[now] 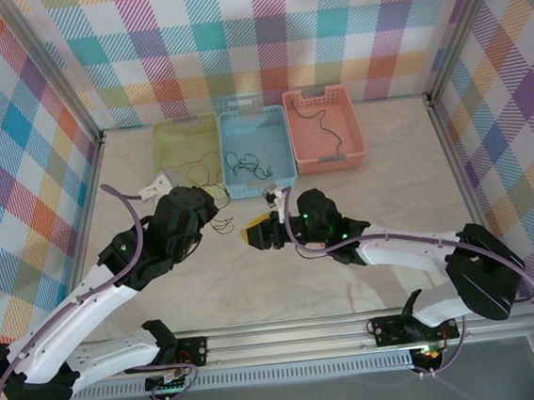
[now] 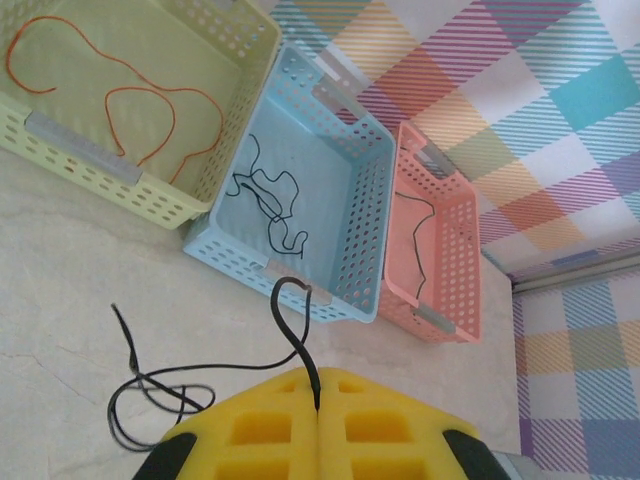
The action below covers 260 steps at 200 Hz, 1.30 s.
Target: Untangle the cables
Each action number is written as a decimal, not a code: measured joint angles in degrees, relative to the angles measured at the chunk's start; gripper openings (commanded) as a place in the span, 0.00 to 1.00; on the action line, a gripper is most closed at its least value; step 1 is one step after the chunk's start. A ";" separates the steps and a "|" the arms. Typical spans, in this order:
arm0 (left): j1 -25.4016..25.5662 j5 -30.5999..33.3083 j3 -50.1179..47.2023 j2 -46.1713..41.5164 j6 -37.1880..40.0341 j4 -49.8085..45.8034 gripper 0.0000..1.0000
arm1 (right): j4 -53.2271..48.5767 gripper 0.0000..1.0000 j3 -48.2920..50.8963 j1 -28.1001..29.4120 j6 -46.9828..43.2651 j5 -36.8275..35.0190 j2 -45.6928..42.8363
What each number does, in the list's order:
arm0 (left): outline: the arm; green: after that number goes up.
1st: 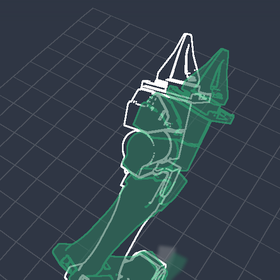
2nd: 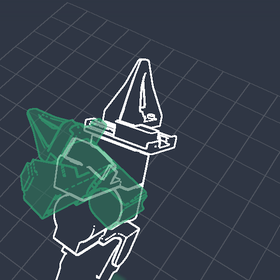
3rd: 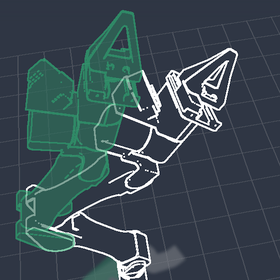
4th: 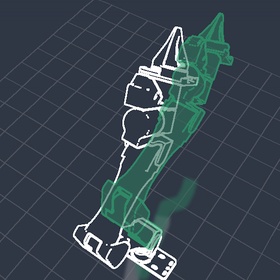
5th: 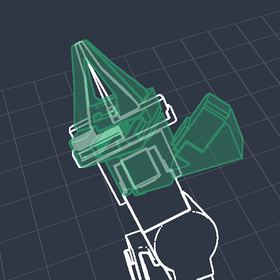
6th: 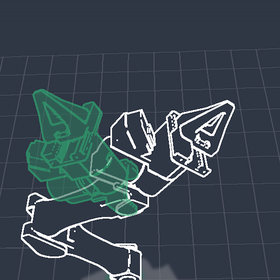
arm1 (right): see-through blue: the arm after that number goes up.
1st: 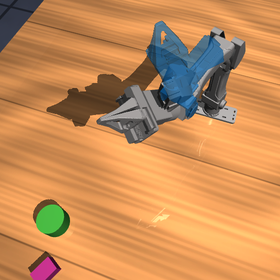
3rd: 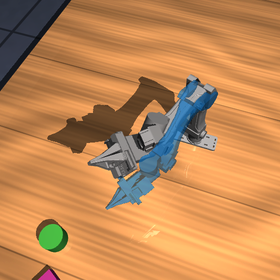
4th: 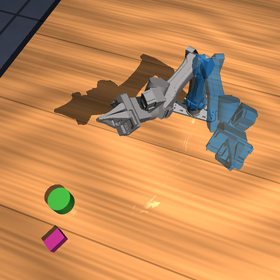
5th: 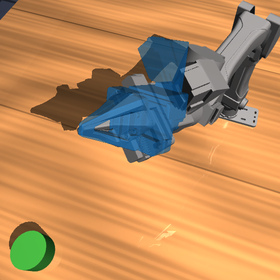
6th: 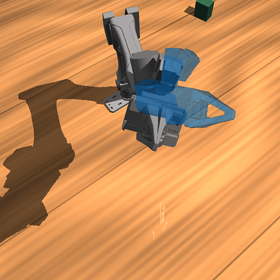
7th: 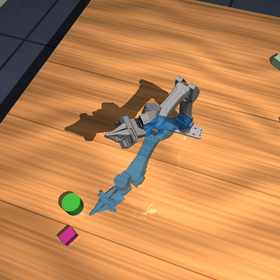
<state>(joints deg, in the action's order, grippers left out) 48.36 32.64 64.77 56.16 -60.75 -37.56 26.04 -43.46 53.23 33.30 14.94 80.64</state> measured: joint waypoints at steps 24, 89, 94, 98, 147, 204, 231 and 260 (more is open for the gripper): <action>0.00 -0.02 0.00 0.79 -0.81 -0.02 0.00 | -0.44 0.40 -2.78 0.90 2.47 -2.71 3.96; 0.00 0.00 0.00 -0.09 -1.20 -0.04 0.00 | -1.75 0.41 -7.61 1.01 5.55 -6.43 12.07; 0.00 0.00 0.00 -0.22 -1.18 -0.04 0.00 | -1.75 0.42 -8.11 1.01 5.70 -6.47 12.52; 0.00 0.02 0.00 -0.35 -1.20 -0.02 0.00 | -1.81 0.42 -8.61 1.01 5.79 -6.62 13.03; 0.00 -0.15 -0.02 -1.29 -1.20 -0.04 0.00 | -2.32 0.41 -13.90 1.01 7.82 -8.04 17.51; 0.00 -0.20 -0.07 -2.25 -1.18 -0.11 0.00 | -2.64 0.33 -15.87 1.01 9.77 -7.87 20.63; 0.00 -0.22 -0.15 -2.69 -1.18 -0.26 0.00 | -2.58 0.25 -16.33 1.01 10.45 -7.85 21.44; 0.00 -0.22 -0.59 -3.23 -1.18 -0.33 0.00 | -2.51 0.14 -16.33 0.90 10.93 -7.87 21.64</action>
<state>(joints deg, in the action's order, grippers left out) 48.36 32.42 64.18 52.93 -61.93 -37.89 23.53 -59.79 54.13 44.23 7.07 102.28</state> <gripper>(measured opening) 0.053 0.173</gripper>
